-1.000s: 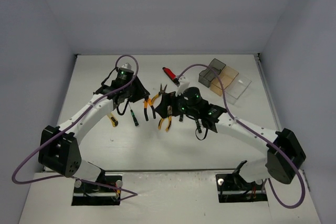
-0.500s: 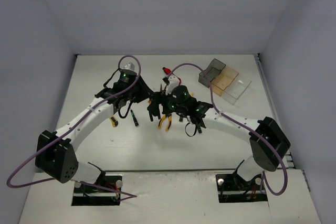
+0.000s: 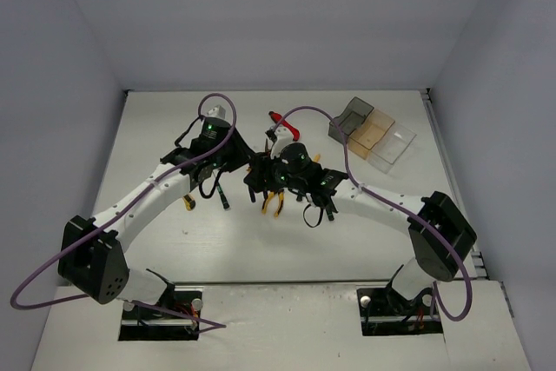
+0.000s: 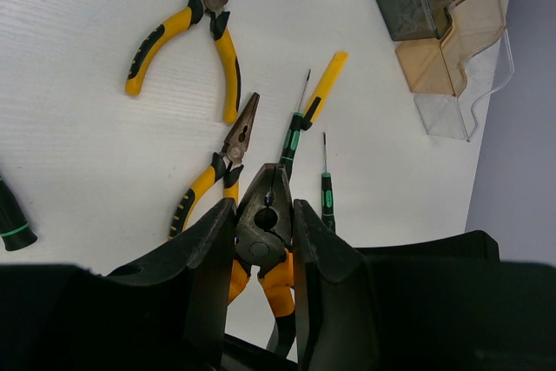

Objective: Sort the tools into containers

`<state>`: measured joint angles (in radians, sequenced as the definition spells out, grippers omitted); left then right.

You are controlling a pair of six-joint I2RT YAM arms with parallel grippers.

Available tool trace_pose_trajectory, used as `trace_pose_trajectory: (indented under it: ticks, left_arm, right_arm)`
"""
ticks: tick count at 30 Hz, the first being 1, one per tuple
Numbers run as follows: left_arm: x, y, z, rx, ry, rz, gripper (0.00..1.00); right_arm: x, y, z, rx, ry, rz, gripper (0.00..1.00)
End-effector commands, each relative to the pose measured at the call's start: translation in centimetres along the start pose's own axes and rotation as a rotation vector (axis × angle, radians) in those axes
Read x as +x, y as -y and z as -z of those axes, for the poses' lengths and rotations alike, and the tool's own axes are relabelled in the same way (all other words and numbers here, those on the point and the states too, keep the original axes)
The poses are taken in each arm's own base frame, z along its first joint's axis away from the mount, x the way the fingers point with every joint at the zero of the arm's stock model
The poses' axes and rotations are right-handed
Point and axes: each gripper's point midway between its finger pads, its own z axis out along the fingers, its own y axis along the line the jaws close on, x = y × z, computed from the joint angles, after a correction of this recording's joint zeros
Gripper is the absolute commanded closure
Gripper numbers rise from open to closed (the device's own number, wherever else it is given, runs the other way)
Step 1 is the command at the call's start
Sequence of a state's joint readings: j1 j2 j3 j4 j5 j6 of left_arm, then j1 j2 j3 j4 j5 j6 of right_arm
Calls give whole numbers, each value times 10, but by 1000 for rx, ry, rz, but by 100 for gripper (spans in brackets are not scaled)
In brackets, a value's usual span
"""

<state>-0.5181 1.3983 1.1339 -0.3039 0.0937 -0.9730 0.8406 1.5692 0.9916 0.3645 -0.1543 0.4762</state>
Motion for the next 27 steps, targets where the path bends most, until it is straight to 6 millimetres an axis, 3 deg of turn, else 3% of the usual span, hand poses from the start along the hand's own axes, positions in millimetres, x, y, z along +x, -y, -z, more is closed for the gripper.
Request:
trace_pose_trajectory:
  ticks: [1,12,14,19,22,24,27]
  left_arm:
    - [-26,36,16,113,101,2,100]
    - [-25,41,18,126,106,5,100]
    - [-25,43,19,131,108,5,100]
    - [-27,40,20,113,117,-9,100]
    - [-29,33,20,79,131,-37,100]
    - [-29,26,20,40,129,-57,87]
    - [-36,18,25,-11,155,-110,56]
  right_arm:
    - [-35,-25,-3,-68,110,-1,51]
    - [-29,-20,-8,-57,100,-3,68]
    - [-28,-18,-8,-48,101,-3,74]
    - [-30,-13,-3,-23,121,4,100]
    - [-35,-10,2,-3,144,8,100]
    - [-38,-4,5,20,158,7,100]
    - [-42,9,10,57,172,-6,100]
